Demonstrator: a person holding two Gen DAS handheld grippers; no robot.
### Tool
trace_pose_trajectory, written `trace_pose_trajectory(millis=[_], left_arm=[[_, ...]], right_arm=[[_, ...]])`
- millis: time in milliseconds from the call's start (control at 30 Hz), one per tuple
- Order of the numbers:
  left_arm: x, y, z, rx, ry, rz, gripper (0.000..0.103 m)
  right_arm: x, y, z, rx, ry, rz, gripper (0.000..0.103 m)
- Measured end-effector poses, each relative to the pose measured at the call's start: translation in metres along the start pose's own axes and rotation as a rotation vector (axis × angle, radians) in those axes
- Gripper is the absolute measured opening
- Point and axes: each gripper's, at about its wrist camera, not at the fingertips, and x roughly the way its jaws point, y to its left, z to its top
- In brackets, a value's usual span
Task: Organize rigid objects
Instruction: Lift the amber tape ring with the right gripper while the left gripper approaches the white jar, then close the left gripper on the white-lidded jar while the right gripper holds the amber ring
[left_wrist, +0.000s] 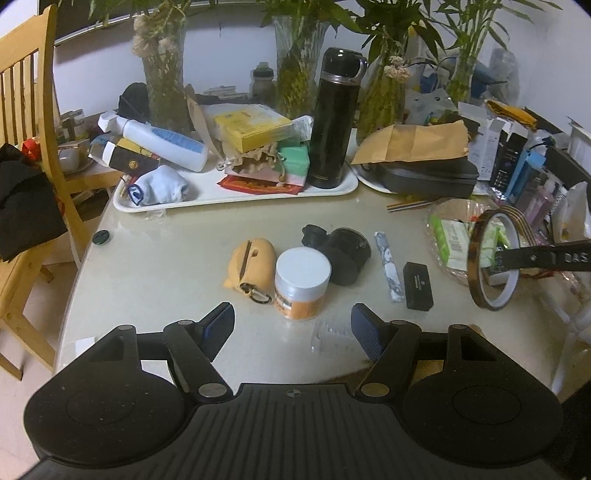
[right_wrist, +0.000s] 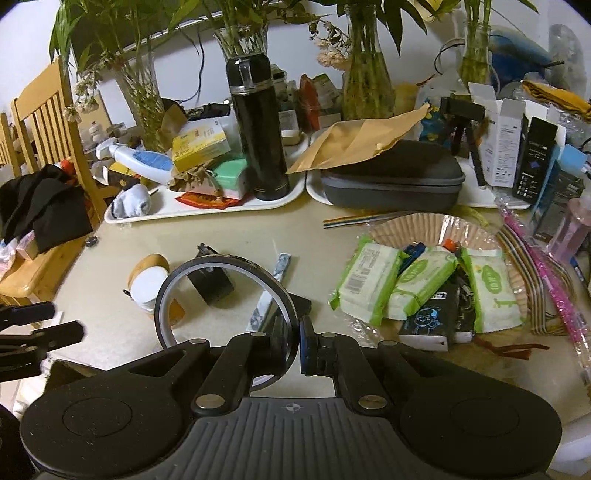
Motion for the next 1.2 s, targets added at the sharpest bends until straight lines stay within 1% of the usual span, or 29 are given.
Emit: trace_pose_trajectory(millis=[100,233,533,767,833,867,900,1000,1200], left_arm=[[0.01,-0.001,0.004,0.0,0.002,-0.003,0.069],[0.027,-0.004,0.01,0.014,0.004,0.003,0.069],[0.067,-0.007,0.019,0.024,0.04,0.013,0.069],[0.088,-0.01,0.021,0.029,0.056,0.018,0.069],[0.093,-0.011,0.021,0.037,0.06,0.02,0.068],[0.095,-0.012,0.021,0.039,0.06,0.022,0.065],[0.097,-0.012,0.021,0.039,0.062,0.025,0.06],[0.102,-0.011,0.021,0.034,0.069,0.015,0.054],[0.105,-0.016,0.021,0.059,0.066,0.035,0.053]], right_arm=[[0.0,0.0,0.0,0.0,-0.002,0.021,0.009],[0.0,0.001,0.0,-0.002,-0.001,0.025,0.009],[0.003,0.006,0.001,-0.012,0.005,0.047,0.009],[0.006,0.005,0.002,-0.001,0.011,0.056,0.009],[0.006,0.004,0.002,0.001,0.01,0.057,0.009],[0.006,0.004,0.002,0.003,0.01,0.057,0.009],[0.006,0.004,0.003,0.005,0.01,0.058,0.009],[0.006,0.003,0.003,0.007,0.01,0.063,0.009],[0.006,0.004,0.003,0.006,0.01,0.068,0.009]])
